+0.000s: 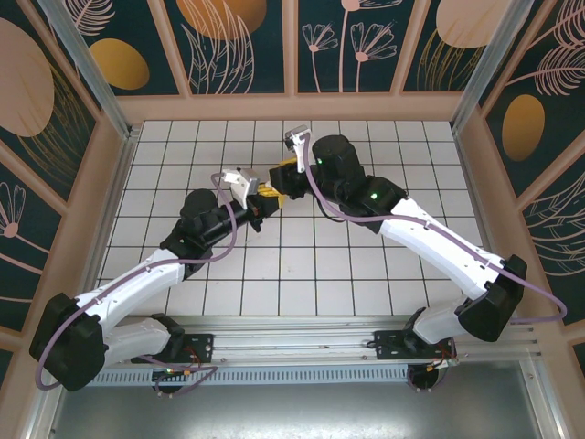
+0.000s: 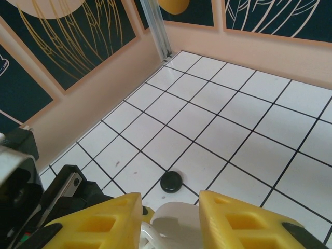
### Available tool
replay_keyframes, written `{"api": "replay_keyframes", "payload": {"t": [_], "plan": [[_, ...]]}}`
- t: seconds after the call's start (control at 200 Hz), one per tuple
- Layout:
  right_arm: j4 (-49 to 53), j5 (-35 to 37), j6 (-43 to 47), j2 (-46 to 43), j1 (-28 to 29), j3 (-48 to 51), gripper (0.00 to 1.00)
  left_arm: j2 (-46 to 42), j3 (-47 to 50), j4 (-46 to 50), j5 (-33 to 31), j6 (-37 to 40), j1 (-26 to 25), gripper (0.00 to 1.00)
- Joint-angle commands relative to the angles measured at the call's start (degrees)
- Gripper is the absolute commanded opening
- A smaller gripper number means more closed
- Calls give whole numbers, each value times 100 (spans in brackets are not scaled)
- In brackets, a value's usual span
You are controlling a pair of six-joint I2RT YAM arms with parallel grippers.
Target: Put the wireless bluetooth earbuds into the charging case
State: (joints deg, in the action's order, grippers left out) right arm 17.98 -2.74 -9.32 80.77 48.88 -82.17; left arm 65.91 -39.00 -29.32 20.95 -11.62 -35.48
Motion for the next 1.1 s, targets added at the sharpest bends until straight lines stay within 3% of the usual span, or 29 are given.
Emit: {"api": "replay_keyframes", "payload": {"t": [0.0, 0.33, 0.57, 0.806, 1.096], "plan": [[261, -147, 16, -272, -117, -272, 31, -96, -126, 255, 80, 535, 4, 0], [1793, -1857, 625, 70, -900, -1280, 25, -52, -133, 506, 1081, 1222, -1, 0], [2307, -2892, 1288, 362, -1059, -1218, 33, 105, -240, 748, 1924, 1485, 7, 0], [2417, -4015, 1703, 632, -1365, -1023, 40, 141, -251, 735, 2338, 1488, 14, 0], [3052, -4521, 1933, 998, -1399, -1231, 44, 223, -300, 909, 2657, 1589, 33, 0]]}}
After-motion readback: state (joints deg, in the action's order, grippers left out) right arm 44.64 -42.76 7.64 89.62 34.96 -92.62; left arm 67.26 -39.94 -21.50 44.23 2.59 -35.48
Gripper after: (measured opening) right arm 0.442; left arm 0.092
